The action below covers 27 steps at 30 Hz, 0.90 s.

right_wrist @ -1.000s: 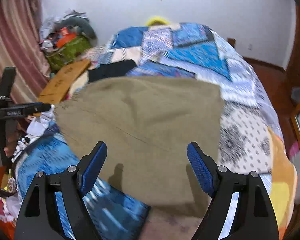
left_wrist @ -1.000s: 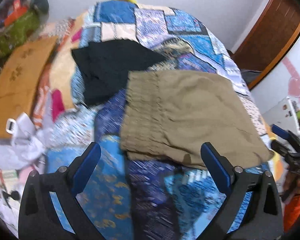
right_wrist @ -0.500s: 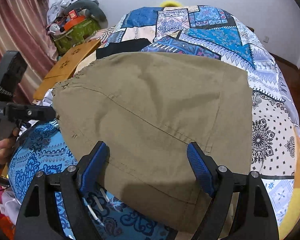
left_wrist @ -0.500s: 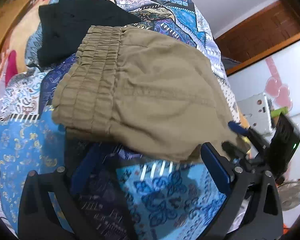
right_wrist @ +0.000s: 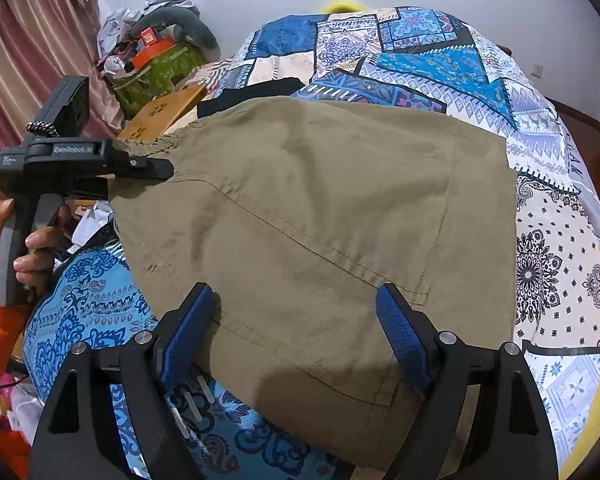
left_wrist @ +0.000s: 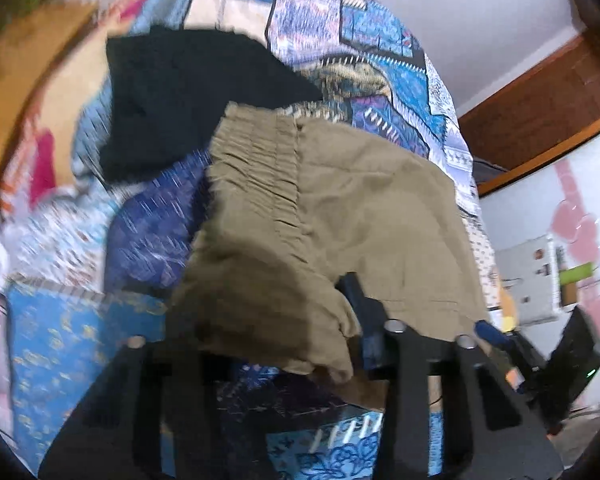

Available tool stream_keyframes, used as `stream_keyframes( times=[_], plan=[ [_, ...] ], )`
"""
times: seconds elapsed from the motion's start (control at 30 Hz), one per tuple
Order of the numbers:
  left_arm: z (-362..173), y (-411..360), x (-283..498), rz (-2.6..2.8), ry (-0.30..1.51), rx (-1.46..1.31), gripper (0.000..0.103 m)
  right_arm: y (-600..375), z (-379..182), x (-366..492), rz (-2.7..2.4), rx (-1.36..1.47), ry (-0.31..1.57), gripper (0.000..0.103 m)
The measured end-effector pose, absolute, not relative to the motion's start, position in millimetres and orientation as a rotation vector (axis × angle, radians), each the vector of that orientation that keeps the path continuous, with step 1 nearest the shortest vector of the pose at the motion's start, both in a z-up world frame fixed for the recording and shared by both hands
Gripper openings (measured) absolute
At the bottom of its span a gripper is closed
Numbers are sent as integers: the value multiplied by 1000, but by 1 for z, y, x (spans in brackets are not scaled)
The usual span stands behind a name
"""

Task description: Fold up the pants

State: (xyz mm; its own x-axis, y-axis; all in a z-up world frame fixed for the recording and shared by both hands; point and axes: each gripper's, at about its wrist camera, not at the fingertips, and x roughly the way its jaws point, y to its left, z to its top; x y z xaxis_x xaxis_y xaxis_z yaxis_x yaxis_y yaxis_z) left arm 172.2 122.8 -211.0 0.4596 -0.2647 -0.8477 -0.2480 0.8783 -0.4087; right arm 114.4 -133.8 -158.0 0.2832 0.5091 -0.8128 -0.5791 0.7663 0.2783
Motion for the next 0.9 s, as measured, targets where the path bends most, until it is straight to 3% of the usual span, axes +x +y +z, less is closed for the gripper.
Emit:
stream_keyframes(
  times=[0.47,0.67,0.9],
  plan=[
    [-103,67,113,383,643,224,31,-179,-144,103,605,-35,1019,78],
    [-92,29,119,287,595,292,28,-188,-150,99,591,-14,1029,78],
    [-86,-14,138,-3,667,210,25,-191,-154,100,601,27,1033,78]
  ],
)
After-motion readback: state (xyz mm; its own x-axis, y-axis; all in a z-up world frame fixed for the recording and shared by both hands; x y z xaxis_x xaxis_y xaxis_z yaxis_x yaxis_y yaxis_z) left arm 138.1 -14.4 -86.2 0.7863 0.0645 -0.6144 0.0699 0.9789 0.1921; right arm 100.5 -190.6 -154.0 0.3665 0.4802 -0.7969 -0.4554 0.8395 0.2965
